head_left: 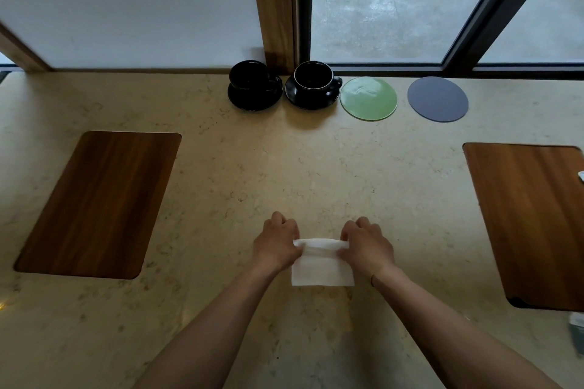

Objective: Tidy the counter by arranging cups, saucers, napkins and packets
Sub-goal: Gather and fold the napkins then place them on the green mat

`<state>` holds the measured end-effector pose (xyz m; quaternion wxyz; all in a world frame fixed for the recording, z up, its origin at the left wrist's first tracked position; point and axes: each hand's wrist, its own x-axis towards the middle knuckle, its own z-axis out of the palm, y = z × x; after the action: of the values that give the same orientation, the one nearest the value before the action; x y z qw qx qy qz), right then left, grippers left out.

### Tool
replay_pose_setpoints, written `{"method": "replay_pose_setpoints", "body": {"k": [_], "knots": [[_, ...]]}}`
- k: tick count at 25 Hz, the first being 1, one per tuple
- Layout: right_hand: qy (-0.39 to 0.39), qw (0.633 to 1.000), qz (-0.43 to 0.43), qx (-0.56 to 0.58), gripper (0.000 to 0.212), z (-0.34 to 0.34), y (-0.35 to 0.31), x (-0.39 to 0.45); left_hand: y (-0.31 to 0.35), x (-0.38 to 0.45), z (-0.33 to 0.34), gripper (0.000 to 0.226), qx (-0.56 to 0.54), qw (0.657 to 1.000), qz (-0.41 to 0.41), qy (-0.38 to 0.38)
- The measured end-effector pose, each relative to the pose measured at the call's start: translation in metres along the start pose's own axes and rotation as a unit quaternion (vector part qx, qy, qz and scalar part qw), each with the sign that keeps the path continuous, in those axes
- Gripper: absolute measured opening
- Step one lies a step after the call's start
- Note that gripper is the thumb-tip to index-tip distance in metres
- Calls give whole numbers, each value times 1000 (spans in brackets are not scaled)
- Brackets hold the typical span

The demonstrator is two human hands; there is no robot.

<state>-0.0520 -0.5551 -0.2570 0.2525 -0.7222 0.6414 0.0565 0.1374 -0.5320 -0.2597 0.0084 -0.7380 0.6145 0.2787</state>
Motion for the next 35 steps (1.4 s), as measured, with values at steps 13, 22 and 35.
{"method": "replay_pose_setpoints", "body": {"k": [13, 22, 35], "knots": [[-71, 984, 13, 160, 16, -6, 10, -10, -8, -20, -4, 13, -145, 989, 31, -17], [-154, 784, 121, 589, 27, -37, 14, -51, 10, -48, -35, 14, -533, 843, -9, -77], [91, 841, 75, 528, 18, -76, 16, -75, 78, -56, -36, 30, -639, 754, -71, -130]]}}
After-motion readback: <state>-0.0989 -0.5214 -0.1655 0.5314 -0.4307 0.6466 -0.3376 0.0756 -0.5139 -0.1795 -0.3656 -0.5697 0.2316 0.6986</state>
